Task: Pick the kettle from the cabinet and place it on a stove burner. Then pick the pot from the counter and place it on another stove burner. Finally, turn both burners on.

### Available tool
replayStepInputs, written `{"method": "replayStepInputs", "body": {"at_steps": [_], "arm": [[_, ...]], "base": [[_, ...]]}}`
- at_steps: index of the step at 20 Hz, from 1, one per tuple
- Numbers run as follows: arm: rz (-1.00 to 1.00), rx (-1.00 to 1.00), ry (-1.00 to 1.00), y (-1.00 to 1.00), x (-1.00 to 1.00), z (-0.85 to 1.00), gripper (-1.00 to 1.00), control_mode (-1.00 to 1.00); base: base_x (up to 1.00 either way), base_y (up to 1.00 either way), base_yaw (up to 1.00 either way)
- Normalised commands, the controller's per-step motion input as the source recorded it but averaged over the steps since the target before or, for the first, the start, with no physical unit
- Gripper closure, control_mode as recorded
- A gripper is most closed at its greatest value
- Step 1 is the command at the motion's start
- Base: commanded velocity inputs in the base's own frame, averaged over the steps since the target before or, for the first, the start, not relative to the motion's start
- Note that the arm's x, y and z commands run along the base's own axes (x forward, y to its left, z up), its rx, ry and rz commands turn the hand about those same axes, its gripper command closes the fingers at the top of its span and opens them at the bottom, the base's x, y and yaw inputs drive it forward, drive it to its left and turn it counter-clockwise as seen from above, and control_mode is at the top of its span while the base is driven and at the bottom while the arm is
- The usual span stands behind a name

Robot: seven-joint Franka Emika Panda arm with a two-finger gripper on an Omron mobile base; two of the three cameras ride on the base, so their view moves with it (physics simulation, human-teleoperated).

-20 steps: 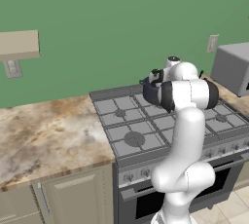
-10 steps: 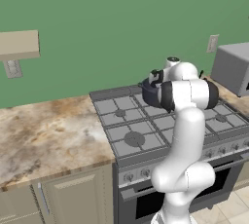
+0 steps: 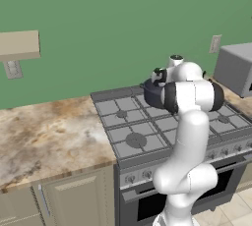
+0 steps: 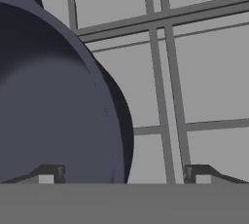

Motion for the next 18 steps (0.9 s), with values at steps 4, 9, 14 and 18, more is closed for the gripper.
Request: {"method": "replayStepInputs", "body": {"at_steps": [4,9,14,18], "arm": [[0.0,0.0,0.0,0.0,-0.06,0.56,-1.0,-1.0],[0.0,0.0,-0.02,-0.04,-0.16,0.44,-1.0,-1.0],[-0.02,0.0,-0.06,-0.06,-0.23,0.46,-1.0,-1.0],[-0.04,0.0,-0.1,-0.06,-0.33,0.43,-1.0,-1.0]], "base": [[0.0,0.0,0.0],[0.0,0.0,0.0],[0.0,0.0,0.0],[0.0,0.0,0.0]]}}
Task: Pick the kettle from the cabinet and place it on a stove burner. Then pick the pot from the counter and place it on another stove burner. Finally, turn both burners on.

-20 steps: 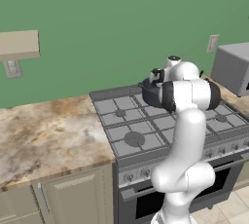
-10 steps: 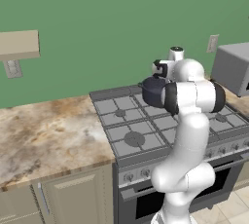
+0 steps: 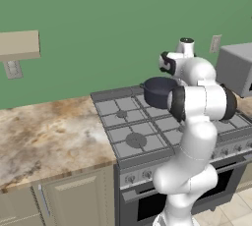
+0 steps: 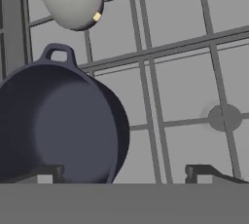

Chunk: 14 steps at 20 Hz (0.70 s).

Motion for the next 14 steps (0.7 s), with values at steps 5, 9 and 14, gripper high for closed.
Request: {"method": "replayStepInputs", "body": {"at_steps": [5,9,14], "arm": [[-0.05,0.0,-0.11,-0.05,-0.38,0.38,-1.0,-1.0],[-0.06,0.0,-0.13,-0.03,-0.43,0.31,-1.0,-1.0],[-0.05,0.0,-0.12,-0.06,-0.49,0.23,-1.0,-1.0]], "base": [[0.0,0.0,0.0],[0.0,0.0,0.0],[0.0,0.0,0.0]]}}
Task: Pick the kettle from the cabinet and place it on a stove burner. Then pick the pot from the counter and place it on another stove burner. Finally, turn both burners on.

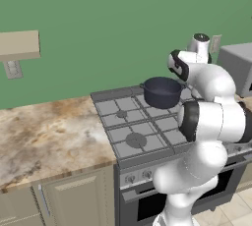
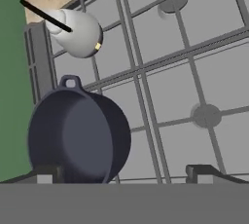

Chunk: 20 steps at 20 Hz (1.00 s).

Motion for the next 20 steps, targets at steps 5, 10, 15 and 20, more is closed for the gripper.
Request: {"method": "replayStepInputs", "body": {"at_steps": [5,10,15,20], "arm": [[-0.06,0.01,-0.12,-0.09,-0.46,0.22,-1.0,-1.0],[0.0,0.02,-0.01,-0.04,-0.15,0.01,-1.0,-1.0],[0.0,0.06,-0.01,-0.13,-0.17,0.0,-1.0,-1.0],[0.0,0.09,-0.04,-0.23,-0.28,0.0,-1.0,-1.0]], "base": [[0.0,0.0,0.0],[0.0,0.0,0.0],[0.0,0.0,0.0],[0.0,0.0,0.0]]}}
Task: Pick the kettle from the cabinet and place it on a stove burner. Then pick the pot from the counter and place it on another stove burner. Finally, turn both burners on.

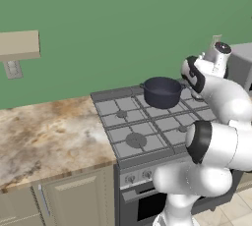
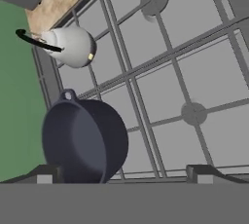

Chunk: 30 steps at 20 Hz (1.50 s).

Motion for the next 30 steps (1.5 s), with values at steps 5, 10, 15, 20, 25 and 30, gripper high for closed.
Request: {"method": "replayStepInputs", "body": {"at_steps": [5,10,15,20,25,30], "arm": [[0.0,0.1,-0.06,-0.24,-0.3,0.0,-1.0,-1.0],[0.0,0.11,-0.08,-0.27,-0.35,0.0,-1.0,-1.0],[-0.01,0.1,-0.09,-0.28,-0.4,0.0,-1.0,-1.0],[-0.01,0.1,-0.11,-0.28,-0.45,0.0,-1.0,-1.0],[-0.01,0.07,-0.04,-0.18,-0.34,0.0,-1.0,-1.0],[-0.01,0.05,0.0,-0.11,-0.29,0.0,-1.0,-1.0]], "base": [[0.0,0.0,0.0],[0.0,0.0,0.0],[0.0,0.0,0.0],[0.0,0.0,0.0],[0.0,0.0,0.0],[0.0,0.0,0.0]]}}
